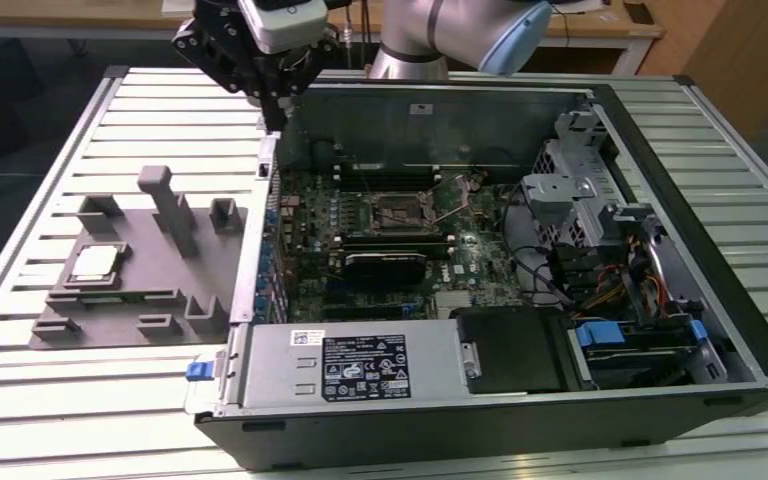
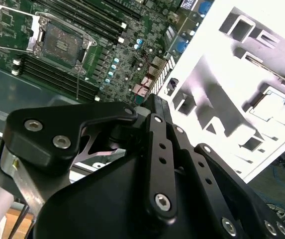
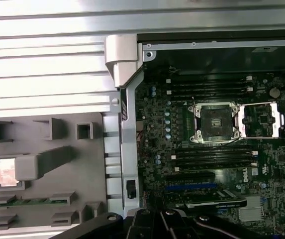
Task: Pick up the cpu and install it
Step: 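Reach for the cpu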
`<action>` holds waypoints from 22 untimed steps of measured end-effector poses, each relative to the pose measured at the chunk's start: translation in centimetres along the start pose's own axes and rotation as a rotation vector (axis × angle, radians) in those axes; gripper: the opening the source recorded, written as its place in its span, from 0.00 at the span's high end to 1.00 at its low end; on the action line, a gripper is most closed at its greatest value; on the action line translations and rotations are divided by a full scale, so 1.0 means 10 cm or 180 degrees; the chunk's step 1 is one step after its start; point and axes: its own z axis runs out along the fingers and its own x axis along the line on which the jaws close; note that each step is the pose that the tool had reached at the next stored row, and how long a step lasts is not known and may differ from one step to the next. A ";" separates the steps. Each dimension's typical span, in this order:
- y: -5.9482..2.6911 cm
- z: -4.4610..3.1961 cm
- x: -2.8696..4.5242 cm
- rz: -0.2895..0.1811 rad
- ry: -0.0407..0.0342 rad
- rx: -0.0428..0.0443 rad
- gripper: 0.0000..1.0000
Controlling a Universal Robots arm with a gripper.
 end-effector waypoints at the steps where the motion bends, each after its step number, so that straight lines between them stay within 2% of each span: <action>1: -0.001 0.000 0.016 0.0000 0.0000 0.0000 0.89; 22: -0.027 -0.004 0.362 0.0000 0.0000 0.0000 0.89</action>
